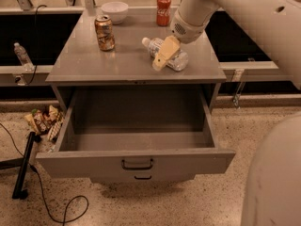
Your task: Place blue plastic bottle into top drawer
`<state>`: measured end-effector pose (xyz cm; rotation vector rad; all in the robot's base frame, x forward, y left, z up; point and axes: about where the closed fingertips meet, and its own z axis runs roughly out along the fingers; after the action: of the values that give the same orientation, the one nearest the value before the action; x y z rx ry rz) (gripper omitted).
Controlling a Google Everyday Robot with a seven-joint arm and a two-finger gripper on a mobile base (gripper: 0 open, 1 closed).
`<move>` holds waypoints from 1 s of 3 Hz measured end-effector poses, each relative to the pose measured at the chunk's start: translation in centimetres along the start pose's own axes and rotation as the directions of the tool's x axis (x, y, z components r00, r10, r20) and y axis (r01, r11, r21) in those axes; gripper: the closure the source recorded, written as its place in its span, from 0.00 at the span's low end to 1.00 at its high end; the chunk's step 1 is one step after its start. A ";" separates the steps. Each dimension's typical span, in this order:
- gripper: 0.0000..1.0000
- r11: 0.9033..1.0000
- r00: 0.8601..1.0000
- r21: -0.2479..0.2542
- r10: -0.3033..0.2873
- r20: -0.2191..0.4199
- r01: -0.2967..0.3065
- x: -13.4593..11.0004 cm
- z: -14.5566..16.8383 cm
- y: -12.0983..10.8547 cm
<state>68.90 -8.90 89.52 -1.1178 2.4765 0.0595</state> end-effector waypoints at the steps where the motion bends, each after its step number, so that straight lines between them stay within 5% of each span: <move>1: 0.00 1.000 1.000 0.001 0.029 0.010 -0.029 -1.6 2.7 -1.3; 3: 0.01 0.996 0.997 0.031 0.083 0.012 -0.083 -2.7 5.3 -3.8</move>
Offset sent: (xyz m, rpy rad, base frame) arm 0.0632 0.0103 -0.0245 0.0381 -0.0257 -0.0727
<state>75.14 -8.45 86.29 -0.9990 2.5043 0.0500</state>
